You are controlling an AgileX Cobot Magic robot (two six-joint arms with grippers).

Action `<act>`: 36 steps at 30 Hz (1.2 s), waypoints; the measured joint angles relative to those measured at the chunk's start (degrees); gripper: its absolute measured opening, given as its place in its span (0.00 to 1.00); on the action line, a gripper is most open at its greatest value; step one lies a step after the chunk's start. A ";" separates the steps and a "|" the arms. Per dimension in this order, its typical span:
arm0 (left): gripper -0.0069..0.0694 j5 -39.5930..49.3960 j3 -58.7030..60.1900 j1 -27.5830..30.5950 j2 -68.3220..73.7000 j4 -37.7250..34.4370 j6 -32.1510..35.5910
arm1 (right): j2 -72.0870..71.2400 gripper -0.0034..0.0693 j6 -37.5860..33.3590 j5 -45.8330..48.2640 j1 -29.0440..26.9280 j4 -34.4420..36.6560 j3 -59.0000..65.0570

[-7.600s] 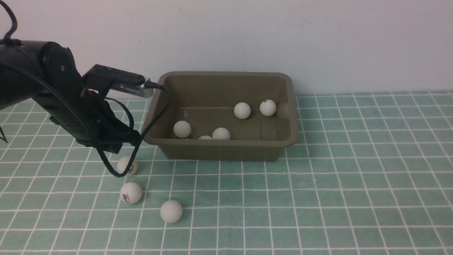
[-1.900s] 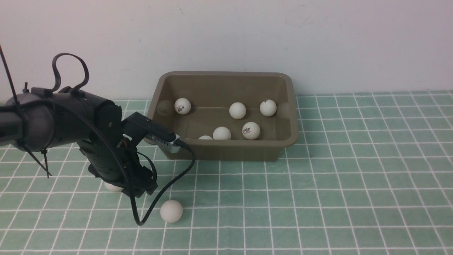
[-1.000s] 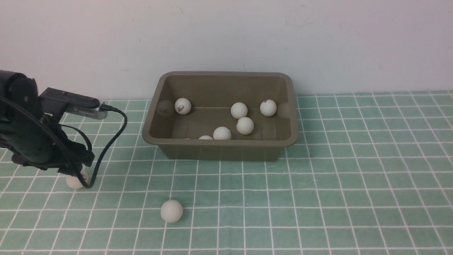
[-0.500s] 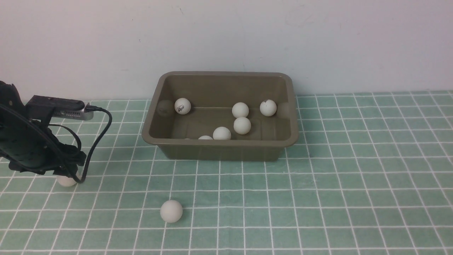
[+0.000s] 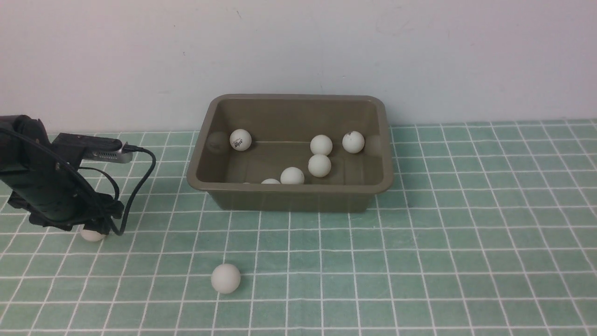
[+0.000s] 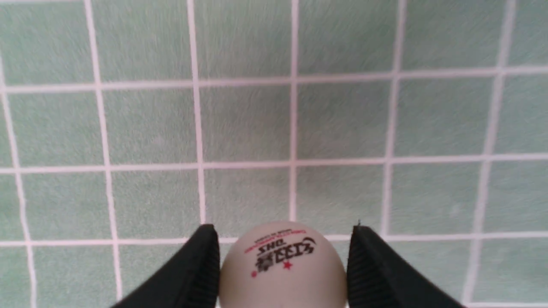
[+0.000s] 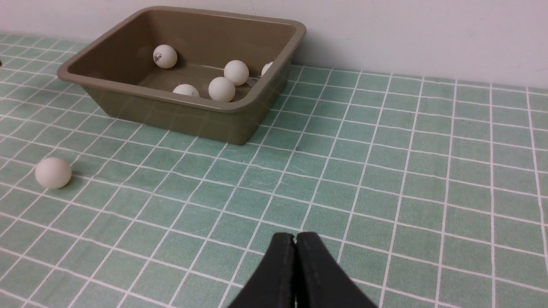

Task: Put the table tennis balls in the box on the green coffee tablecloth.
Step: 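Reach for and grasp a ping pong ball on the table beside the basket, then drop the ball into the bin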

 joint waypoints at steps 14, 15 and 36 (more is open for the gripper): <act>0.54 -0.92 -18.47 -20.90 2.99 -19.89 9.15 | 0.00 0.03 0.00 -0.11 0.00 -0.87 0.00; 0.54 -1.39 -18.69 -21.81 4.79 -19.84 9.15 | 0.00 0.03 0.00 -0.11 0.00 -0.87 0.00; 0.74 19.22 -38.84 -22.80 8.06 -9.36 4.82 | 0.00 0.03 -0.04 -0.18 0.00 -0.93 0.00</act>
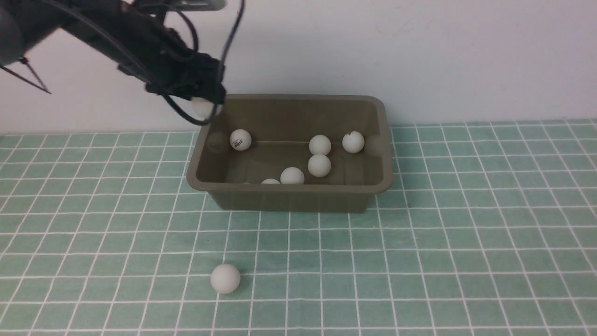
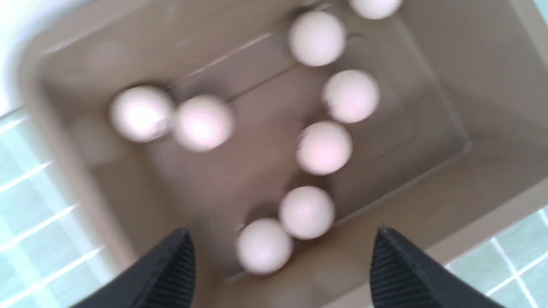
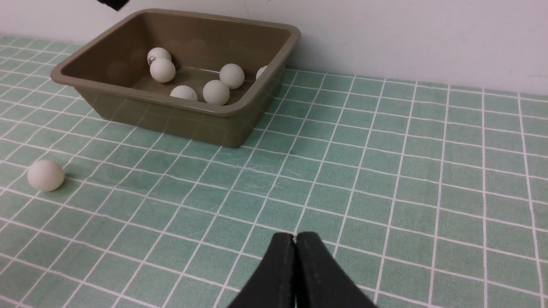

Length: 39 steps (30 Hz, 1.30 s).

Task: Put the table tennis balls in the box on the green coffee tablecloth.
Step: 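Drop the ball into the bin, then reach for and grasp a ping pong ball on the table beside the basket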

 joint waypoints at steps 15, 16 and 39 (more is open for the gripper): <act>0.74 0.24 26.05 -1.79 -17.93 4.08 -6.98 | 0.00 0.03 0.00 0.00 0.00 0.00 0.00; 0.74 0.29 28.57 -2.18 -19.26 4.08 -6.99 | 0.00 0.03 0.00 0.00 0.00 0.00 0.00; 0.74 -17.21 56.28 -5.06 -24.89 2.83 -7.42 | 0.00 0.03 0.00 0.05 0.00 0.05 0.00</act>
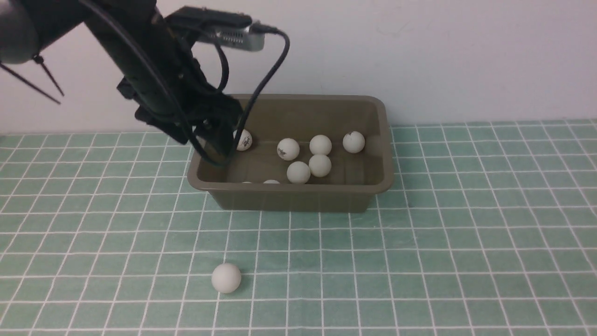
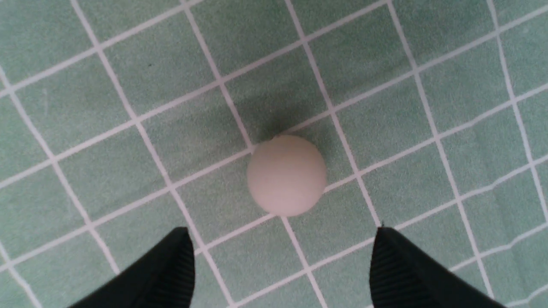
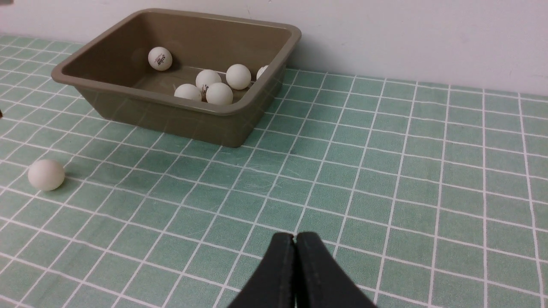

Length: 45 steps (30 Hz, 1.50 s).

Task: Put the table tennis balls in the box on the green coffee tablecloth.
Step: 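Reach for and grasp a ping pong ball on the table beside the basket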

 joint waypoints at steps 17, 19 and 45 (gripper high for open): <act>0.74 -5.53 0.28 0.00 11.85 -5.05 4.36 | 0.00 0.03 0.00 -0.05 0.00 0.21 0.00; 0.74 -5.65 0.28 0.00 13.17 -5.43 4.74 | 0.00 0.03 0.00 -0.05 0.00 0.21 0.00; 0.55 15.04 -17.42 -0.05 14.40 -6.82 4.46 | 0.00 0.03 0.00 -0.05 0.00 0.21 0.00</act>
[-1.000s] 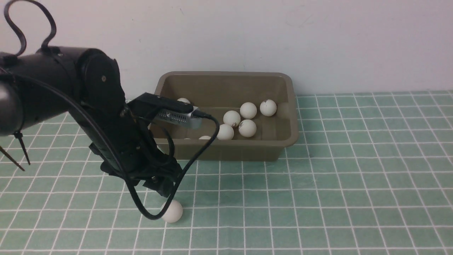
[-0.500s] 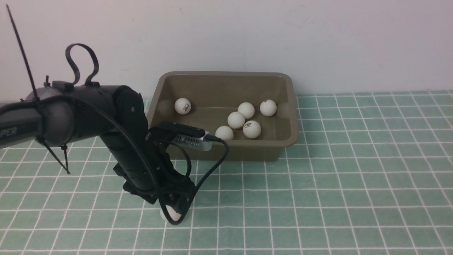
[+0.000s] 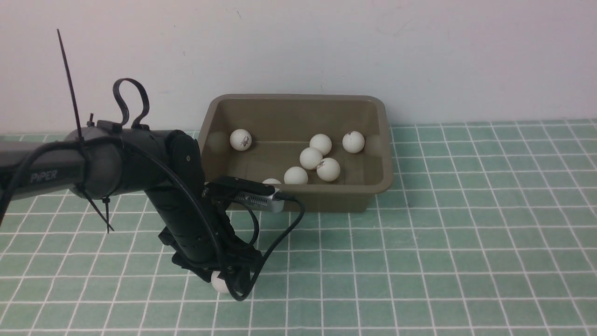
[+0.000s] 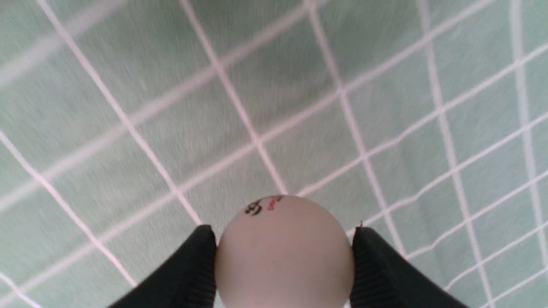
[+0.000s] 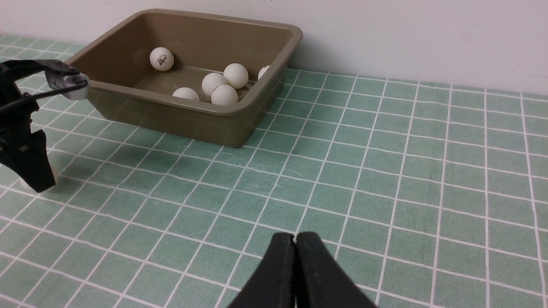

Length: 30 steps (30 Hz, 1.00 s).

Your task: Put the table tennis balls in the box on the green coffee tablecloth.

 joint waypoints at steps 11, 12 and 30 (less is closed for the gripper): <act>0.55 -3.70 -26.36 0.00 1.11 2.99 -0.35 | 0.00 0.03 0.00 0.00 0.00 0.00 0.00; 0.55 -4.87 -26.37 0.00 1.72 3.32 -0.35 | 0.00 0.03 0.00 0.00 0.00 0.00 0.00; 0.55 -19.04 -26.32 0.00 17.11 5.31 6.52 | 0.00 0.03 0.00 0.00 0.00 -0.19 0.00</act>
